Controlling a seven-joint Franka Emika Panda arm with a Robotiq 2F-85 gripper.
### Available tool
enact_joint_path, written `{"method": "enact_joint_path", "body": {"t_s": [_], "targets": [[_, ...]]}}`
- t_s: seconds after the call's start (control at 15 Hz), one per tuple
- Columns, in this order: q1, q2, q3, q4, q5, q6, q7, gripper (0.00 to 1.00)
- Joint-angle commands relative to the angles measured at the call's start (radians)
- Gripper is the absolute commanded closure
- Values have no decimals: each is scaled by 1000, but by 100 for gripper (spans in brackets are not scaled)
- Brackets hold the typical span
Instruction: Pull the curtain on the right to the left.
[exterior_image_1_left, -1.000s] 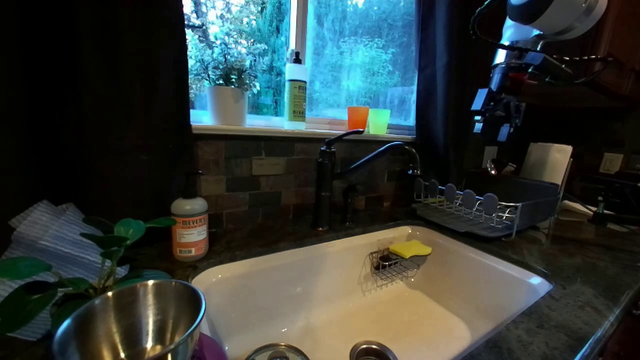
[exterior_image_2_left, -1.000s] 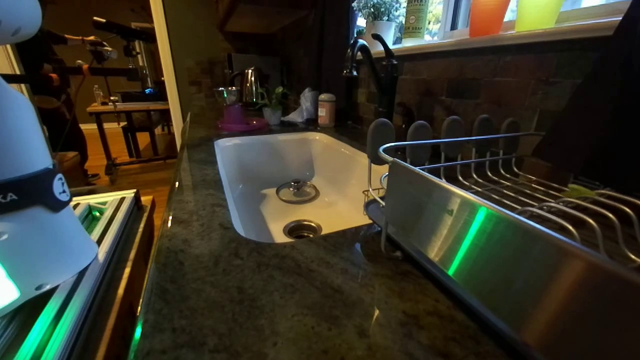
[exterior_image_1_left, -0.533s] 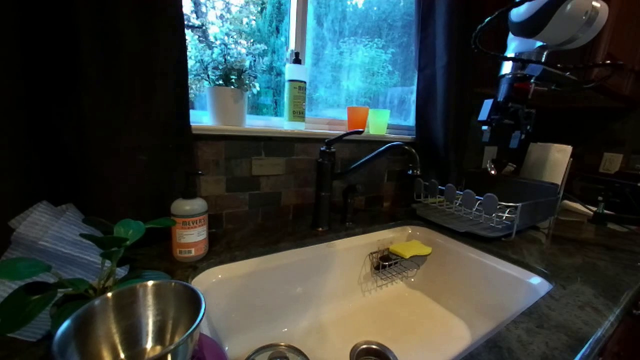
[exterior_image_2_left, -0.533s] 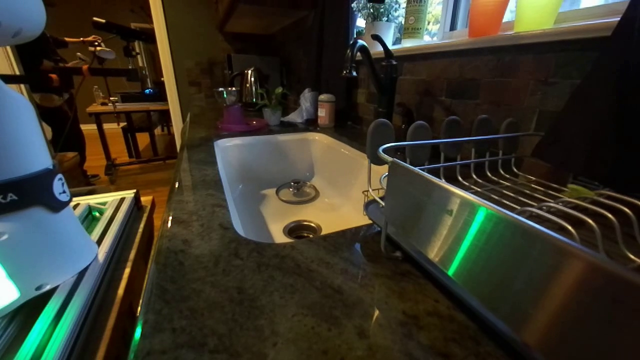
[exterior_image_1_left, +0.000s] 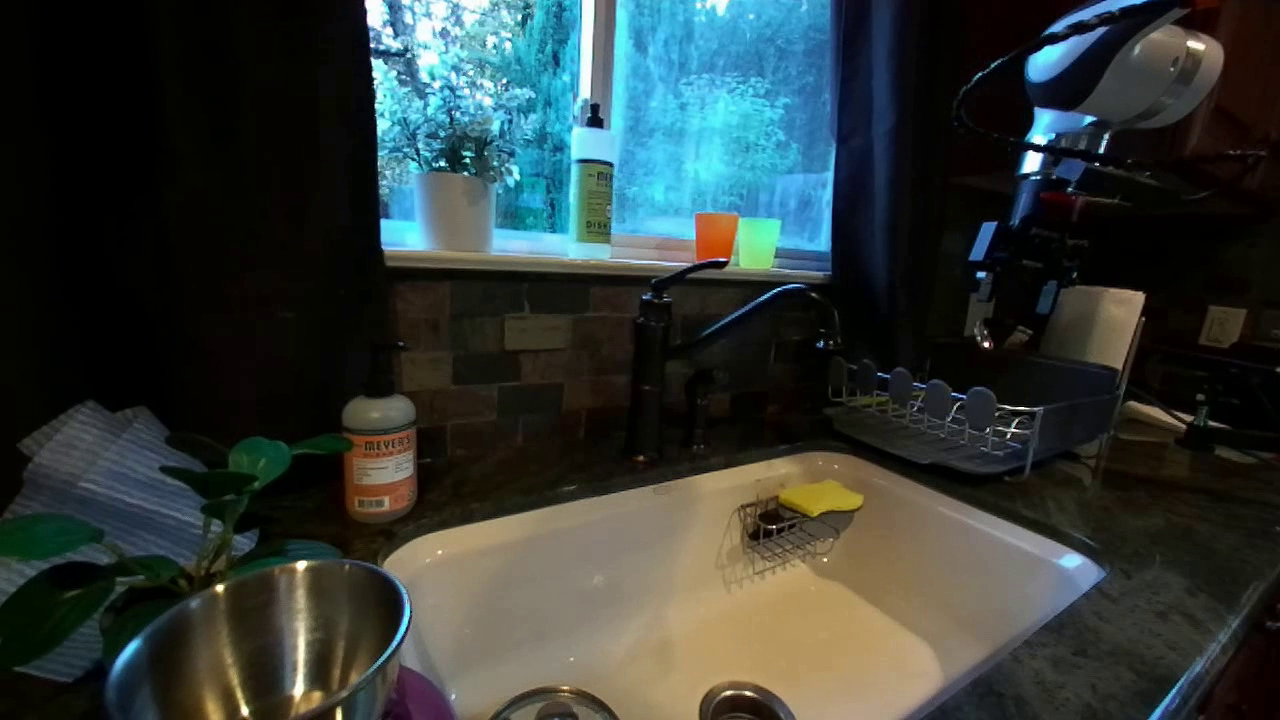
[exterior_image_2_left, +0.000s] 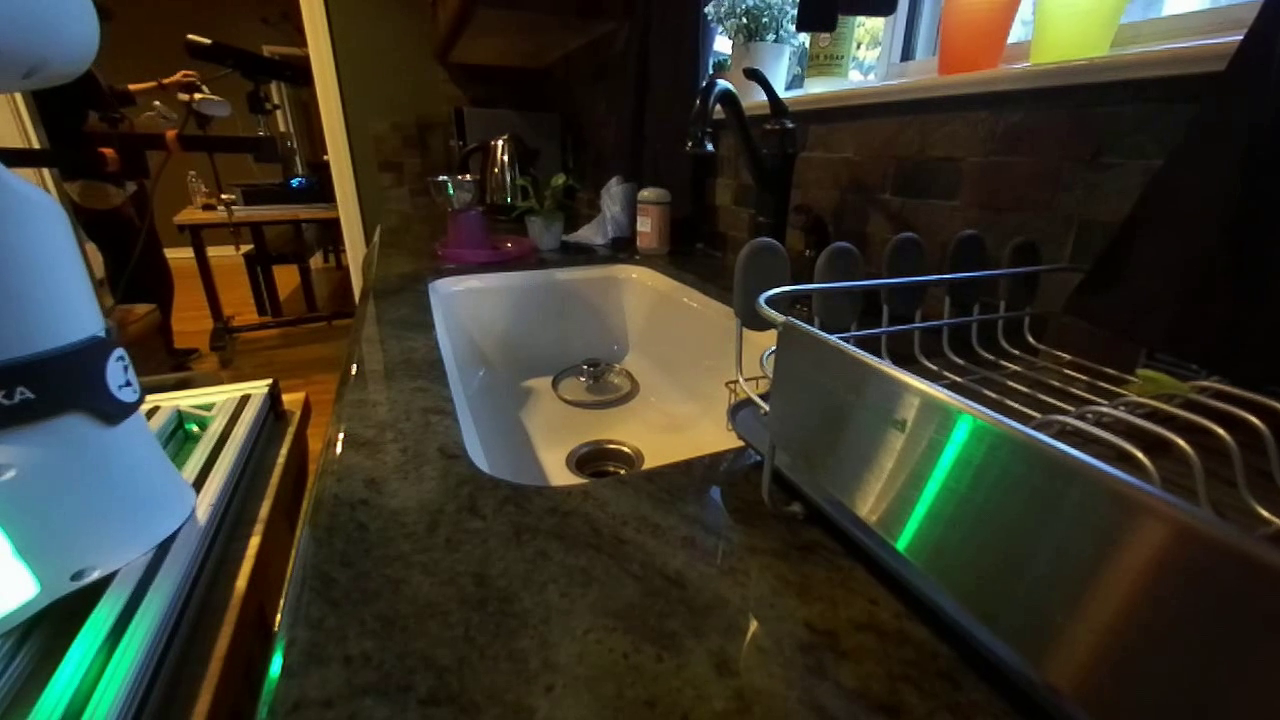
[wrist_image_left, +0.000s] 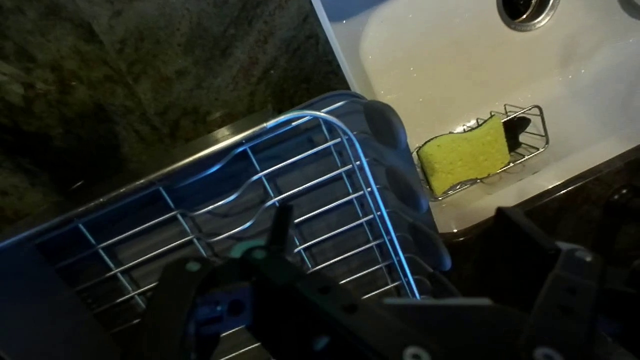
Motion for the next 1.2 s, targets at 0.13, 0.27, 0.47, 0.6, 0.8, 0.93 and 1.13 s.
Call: {"method": "enact_joint_path", "body": {"t_s": [0.13,0.27,0.47,0.6,0.8,0.93,1.13], "targets": [[-14,56,-9,14,-79,225,-67,0],[-25,88,-24,31,-132,340,-126,0],[-43,155,-41,52,-211,525,-192,0],[-55,209,-49,75,-221,611,-162,0],[-54,189,-45,58,-199,598,-166,0],[-55,206,-44,72,-200,599,-166,0],[-47,231,-42,50,-126,776,-225,0]]}}
